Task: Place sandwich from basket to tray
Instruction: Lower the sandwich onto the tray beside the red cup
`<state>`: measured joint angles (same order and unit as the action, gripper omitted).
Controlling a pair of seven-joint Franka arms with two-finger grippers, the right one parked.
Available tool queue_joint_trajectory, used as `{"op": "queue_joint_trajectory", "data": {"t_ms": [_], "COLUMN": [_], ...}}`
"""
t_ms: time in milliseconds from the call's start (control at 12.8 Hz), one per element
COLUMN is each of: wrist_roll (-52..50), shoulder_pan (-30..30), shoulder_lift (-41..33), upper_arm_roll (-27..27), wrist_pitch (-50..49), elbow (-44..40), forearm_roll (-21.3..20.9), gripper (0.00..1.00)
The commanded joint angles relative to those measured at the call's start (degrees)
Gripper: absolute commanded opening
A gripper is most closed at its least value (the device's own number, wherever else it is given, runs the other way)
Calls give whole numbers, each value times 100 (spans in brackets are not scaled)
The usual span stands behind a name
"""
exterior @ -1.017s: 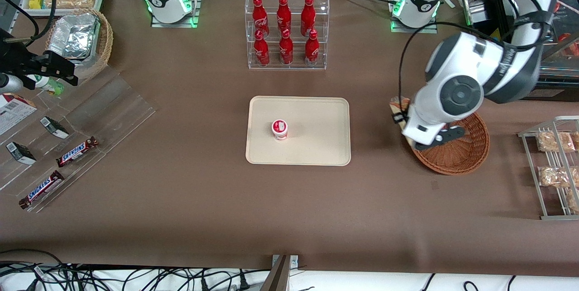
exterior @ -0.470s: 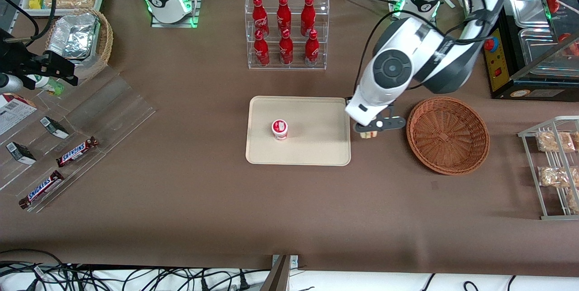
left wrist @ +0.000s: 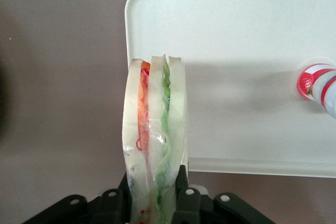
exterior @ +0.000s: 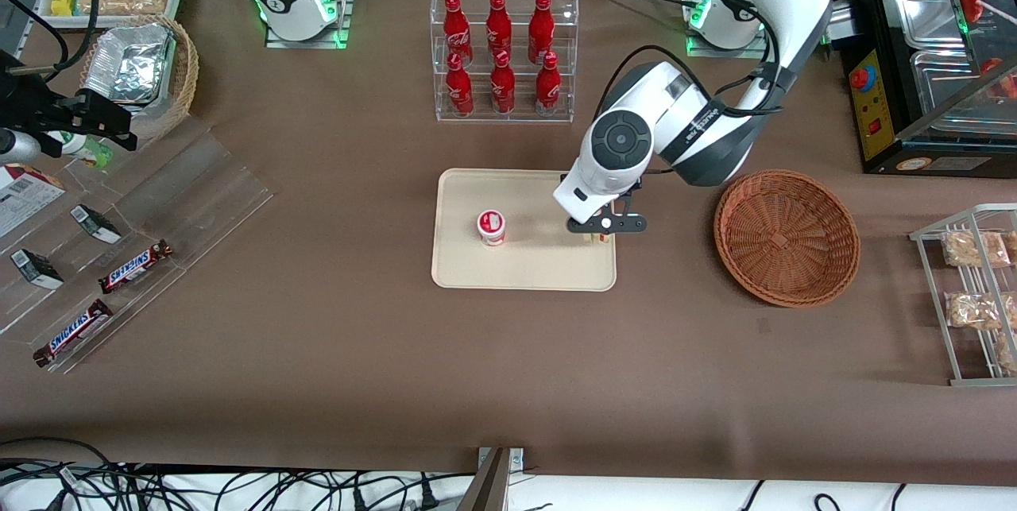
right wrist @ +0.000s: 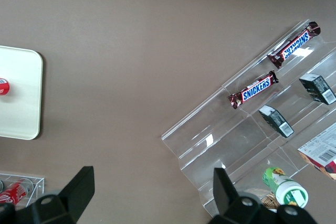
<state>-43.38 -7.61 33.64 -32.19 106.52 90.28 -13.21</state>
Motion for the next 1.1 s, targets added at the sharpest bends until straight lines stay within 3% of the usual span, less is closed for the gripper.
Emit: {"op": "queue_joint_trajectory", "data": {"t_ms": [0, 157, 1017], "wrist_roll": [-406, -846, -1058], "shoulder_pan": [-231, -320, -496], "shoulder_lift": [291, 538, 855], "upper_arm_roll": [29, 20, 55], "wrist_pitch": [446, 589, 932], "elbow": [-64, -81, -81], "forearm_roll": [-452, -944, -1209], "gripper": [34, 34, 35]}}
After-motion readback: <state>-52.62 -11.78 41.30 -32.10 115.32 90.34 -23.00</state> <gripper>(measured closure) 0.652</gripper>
